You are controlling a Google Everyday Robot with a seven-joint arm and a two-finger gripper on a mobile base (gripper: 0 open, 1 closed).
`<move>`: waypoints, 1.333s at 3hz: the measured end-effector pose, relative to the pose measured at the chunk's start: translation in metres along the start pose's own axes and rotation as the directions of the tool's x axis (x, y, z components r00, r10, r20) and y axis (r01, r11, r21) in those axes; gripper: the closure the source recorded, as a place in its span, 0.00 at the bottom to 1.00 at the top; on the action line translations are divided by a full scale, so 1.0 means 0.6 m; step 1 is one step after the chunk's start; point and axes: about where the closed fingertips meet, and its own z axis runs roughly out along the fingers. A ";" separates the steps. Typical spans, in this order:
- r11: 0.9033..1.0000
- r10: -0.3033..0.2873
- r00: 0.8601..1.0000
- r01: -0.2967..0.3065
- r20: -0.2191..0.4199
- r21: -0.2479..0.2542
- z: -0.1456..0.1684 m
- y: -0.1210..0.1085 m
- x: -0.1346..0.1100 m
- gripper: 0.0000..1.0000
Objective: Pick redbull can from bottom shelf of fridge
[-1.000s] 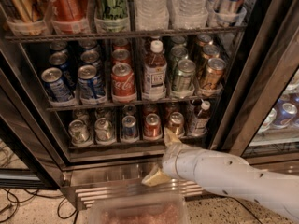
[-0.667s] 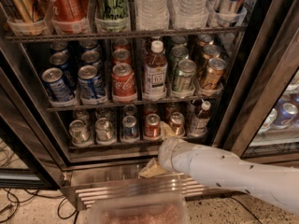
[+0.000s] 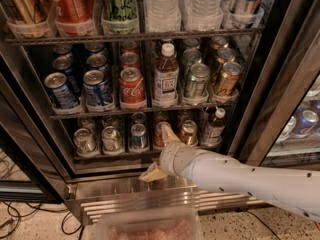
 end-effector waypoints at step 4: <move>0.998 0.062 0.994 -0.062 0.094 0.000 0.090 -0.011 -0.054 0.00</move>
Offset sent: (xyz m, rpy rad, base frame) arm 0.0268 0.0529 0.0011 0.1008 -0.0102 0.0485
